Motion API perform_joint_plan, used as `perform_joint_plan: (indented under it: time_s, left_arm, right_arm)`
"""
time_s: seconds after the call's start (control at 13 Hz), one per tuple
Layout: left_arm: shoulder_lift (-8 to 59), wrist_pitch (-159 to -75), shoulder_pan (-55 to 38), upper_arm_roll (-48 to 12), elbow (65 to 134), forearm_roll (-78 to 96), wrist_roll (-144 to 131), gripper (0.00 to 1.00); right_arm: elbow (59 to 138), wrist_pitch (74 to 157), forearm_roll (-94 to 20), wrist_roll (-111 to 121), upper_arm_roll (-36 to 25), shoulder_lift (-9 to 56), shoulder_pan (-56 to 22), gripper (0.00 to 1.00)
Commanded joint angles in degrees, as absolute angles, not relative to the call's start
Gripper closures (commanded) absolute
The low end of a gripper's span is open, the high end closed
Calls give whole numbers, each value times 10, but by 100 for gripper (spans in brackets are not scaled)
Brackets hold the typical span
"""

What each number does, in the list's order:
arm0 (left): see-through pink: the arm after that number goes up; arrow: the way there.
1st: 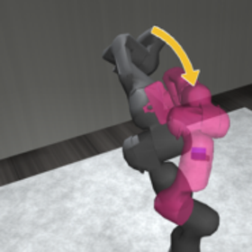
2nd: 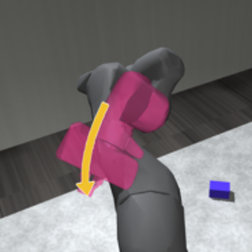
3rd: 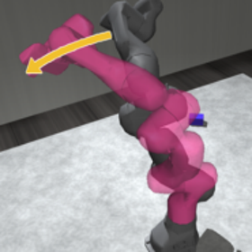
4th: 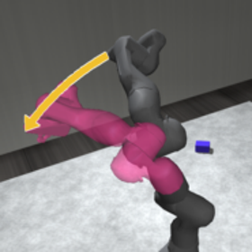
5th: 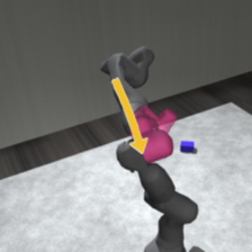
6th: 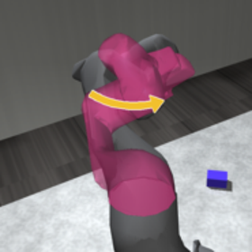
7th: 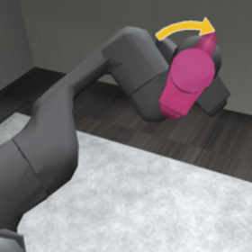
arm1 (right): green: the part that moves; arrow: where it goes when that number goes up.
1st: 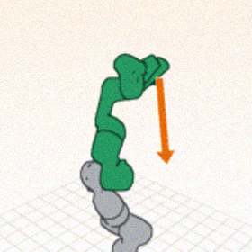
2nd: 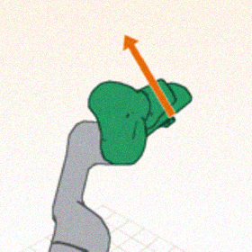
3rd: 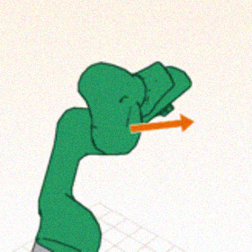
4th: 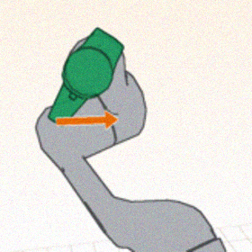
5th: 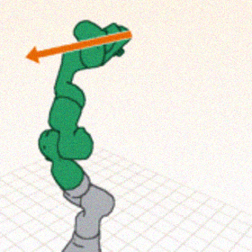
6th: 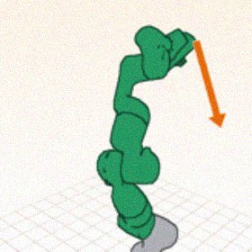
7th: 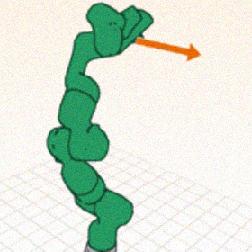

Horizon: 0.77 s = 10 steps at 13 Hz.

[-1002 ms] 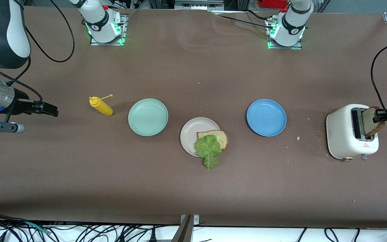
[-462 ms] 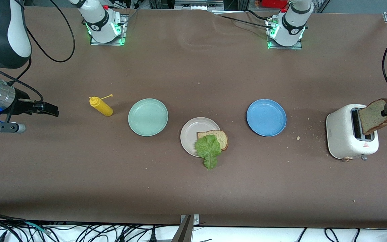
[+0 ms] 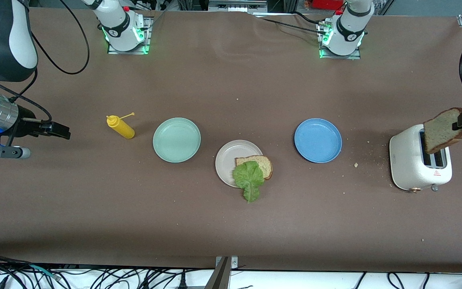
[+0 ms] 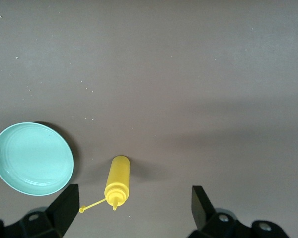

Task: Make sandwich in beige plate with both arms
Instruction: 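Grasp the toast slice and lift it out of the toaster, then carry the toast slice over the lettuce on the beige plate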

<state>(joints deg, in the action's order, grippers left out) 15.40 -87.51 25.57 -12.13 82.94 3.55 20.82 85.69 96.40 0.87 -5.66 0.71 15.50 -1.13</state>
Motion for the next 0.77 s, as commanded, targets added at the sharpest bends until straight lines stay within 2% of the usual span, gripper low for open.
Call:
perform_joint_plan:
  time_s: [0.0,0.15,0.39,0.69]
  left_arm:
    - [161,-840,258,-122,815,117,207,100]
    - [178,-825,244,-122,822,210,182,100]
    - [245,-808,176,-122,817,320,162,100]
    - [298,-878,76,-122,820,420,161,100]
  right_arm:
    - [878,971,-2,-45,7,137,-10,0]
    - [878,969,-2,-45,7,137,-10,0]
    - [878,971,-2,-45,7,137,-10,0]
    - [878,970,-2,-45,6,137,-10,0]
